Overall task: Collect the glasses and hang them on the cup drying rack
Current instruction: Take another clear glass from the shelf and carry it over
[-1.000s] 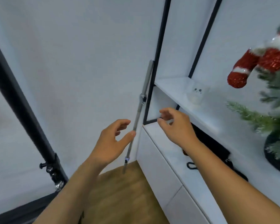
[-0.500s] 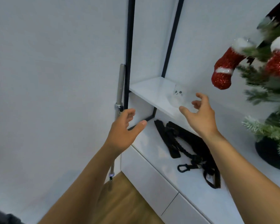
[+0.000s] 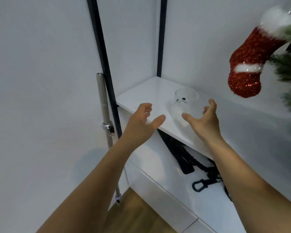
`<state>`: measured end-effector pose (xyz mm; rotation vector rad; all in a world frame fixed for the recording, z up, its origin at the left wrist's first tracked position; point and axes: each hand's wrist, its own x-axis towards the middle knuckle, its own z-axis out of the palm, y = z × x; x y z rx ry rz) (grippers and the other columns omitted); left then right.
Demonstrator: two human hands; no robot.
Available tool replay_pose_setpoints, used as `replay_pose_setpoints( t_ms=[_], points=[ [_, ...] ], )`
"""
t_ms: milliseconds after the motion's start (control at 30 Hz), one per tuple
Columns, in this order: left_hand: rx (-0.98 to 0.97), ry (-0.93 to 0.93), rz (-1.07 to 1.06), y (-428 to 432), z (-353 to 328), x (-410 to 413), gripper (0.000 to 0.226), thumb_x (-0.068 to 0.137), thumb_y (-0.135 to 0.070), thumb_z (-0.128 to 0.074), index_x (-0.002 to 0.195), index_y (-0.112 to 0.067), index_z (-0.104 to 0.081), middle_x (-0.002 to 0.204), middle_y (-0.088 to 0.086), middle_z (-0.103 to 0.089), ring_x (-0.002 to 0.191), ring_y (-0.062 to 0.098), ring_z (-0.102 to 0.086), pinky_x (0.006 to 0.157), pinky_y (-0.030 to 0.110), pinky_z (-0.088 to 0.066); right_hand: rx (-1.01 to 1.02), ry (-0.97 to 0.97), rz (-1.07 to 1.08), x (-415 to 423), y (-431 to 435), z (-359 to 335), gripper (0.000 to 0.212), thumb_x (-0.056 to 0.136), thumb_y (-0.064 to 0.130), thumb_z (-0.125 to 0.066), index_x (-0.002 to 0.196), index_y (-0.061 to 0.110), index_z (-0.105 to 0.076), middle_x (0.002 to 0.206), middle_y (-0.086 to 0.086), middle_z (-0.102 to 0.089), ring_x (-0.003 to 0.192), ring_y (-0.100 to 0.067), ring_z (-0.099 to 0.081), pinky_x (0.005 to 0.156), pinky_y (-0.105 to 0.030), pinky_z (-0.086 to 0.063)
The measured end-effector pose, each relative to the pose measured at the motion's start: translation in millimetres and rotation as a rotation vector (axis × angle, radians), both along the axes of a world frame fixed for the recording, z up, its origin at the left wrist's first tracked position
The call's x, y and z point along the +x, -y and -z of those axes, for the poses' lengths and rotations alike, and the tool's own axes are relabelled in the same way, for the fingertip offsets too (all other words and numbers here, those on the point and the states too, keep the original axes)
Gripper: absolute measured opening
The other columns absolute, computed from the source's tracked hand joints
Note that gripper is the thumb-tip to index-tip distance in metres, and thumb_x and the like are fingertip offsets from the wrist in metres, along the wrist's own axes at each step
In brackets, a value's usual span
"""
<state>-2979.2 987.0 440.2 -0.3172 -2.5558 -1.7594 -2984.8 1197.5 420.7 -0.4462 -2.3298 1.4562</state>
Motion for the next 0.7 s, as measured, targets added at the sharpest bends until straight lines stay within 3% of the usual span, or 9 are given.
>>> replay_pose_setpoints(
  t_ms=[200,300,433,533,700],
  points=[
    [-0.014,0.055,0.104,-53.0,9.9,-52.2,0.079,0.081,-0.041,-0.075,0.145,-0.020,-0.034,0.147,0.001,-0.044,0.132,0.016,-0.046,0.105,0.028,-0.039,-0.037,0.015,-0.017,-17.0,-9.0,21.3,0.111,0.073,0.038,-0.084,0.154,0.025,-0.009,0.155,-0.007,-0.034,0.139,-0.023,-0.039,0.113,-0.037,-0.037],
    [-0.027,0.064,0.127,-69.1,15.5,-76.2,0.086,0.077,-0.037,-0.080,0.146,-0.018,-0.031,0.148,0.002,-0.043,0.132,0.018,-0.047,0.107,0.032,-0.040,-0.041,-0.001,-0.019,-25.7,-12.3,26.1,0.110,0.073,0.036,-0.085,0.154,0.023,-0.012,0.152,-0.006,-0.038,0.137,-0.021,-0.042,0.109,-0.027,-0.036],
    [-0.059,0.069,0.196,-82.4,24.6,-92.5,0.093,0.063,-0.045,-0.083,0.140,-0.022,-0.037,0.135,-0.006,-0.052,0.123,0.014,-0.054,0.103,0.037,-0.047,0.011,0.017,-0.058,-31.2,-5.0,23.7,0.106,0.070,0.035,-0.086,0.152,0.022,-0.020,0.138,0.003,-0.050,0.126,-0.015,-0.051,0.099,-0.025,-0.041],
    [-0.088,0.033,0.213,-88.7,29.5,-99.1,0.085,0.062,-0.044,-0.084,0.133,-0.024,-0.042,0.122,-0.010,-0.058,0.116,0.012,-0.057,0.099,0.031,-0.047,0.103,0.047,-0.060,-36.0,2.2,20.8,0.082,0.069,0.033,-0.085,0.135,0.024,-0.038,0.115,0.009,-0.061,0.106,-0.018,-0.063,0.082,-0.028,-0.050],
    [-0.091,-0.016,0.223,-87.3,33.4,-108.3,0.069,0.061,-0.042,-0.087,0.117,-0.029,-0.048,0.109,-0.008,-0.064,0.103,0.012,-0.063,0.090,0.031,-0.052,0.134,0.039,-0.013,-36.9,4.5,21.0,0.073,0.068,0.037,-0.082,0.128,0.027,-0.042,0.115,0.005,-0.065,0.103,-0.021,-0.064,0.085,-0.035,-0.054]
  ],
)
